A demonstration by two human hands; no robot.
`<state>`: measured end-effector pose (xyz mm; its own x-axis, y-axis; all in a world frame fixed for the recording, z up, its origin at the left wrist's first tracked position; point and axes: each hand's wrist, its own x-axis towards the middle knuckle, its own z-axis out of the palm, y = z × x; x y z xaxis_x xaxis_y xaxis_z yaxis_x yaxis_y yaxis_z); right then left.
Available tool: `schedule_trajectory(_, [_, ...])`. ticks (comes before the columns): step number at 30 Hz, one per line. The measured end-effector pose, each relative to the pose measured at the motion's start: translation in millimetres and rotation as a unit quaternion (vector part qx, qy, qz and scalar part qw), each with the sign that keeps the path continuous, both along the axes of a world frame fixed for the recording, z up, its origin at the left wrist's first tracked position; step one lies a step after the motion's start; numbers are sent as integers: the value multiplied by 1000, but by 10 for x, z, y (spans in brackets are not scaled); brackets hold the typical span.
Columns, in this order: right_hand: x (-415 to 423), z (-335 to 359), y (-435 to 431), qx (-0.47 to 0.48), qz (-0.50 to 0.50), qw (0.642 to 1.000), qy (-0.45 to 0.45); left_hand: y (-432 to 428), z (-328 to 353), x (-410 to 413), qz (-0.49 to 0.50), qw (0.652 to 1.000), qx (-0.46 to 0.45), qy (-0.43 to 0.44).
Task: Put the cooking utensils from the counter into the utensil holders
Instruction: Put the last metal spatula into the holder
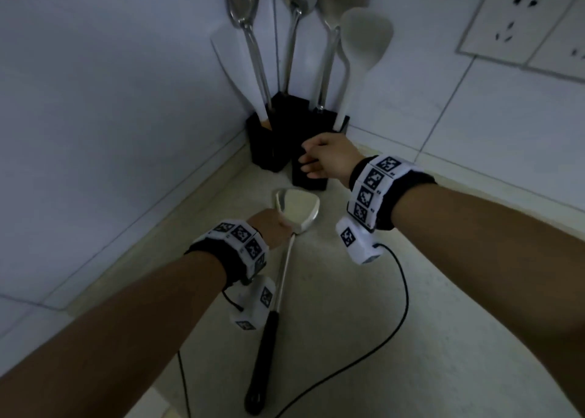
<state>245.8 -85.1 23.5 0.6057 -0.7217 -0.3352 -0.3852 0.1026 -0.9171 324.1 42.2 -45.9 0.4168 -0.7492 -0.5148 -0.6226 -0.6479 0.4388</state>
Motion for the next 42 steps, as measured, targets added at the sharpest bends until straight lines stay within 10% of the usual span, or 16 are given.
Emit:
schedule_trajectory(12, [-754, -880, 779, 160, -3, 980, 120, 549, -424, -497, 55, 993, 68, -79])
schedule_trajectory(15, [-832, -997, 981, 174, 19, 970, 166, 546, -401, -545, 100, 994, 13, 32])
schedule_trajectory(22, [-785, -441, 907, 172, -65, 980, -74, 454, 236, -503, 152, 942, -160, 252])
schedule_trajectory(26, [-652, 244, 723, 0, -37, 989, -142, 277, 683, -306, 196, 890, -264, 316])
schedule_trajectory(33, [-108, 1479, -94, -257, -172, 926, -217, -231, 911, 259, -13, 966, -243, -84])
schedule_trajectory(42, [578, 1408, -785, -314, -201, 924, -85, -830, 417, 625, -227, 951, -123, -168])
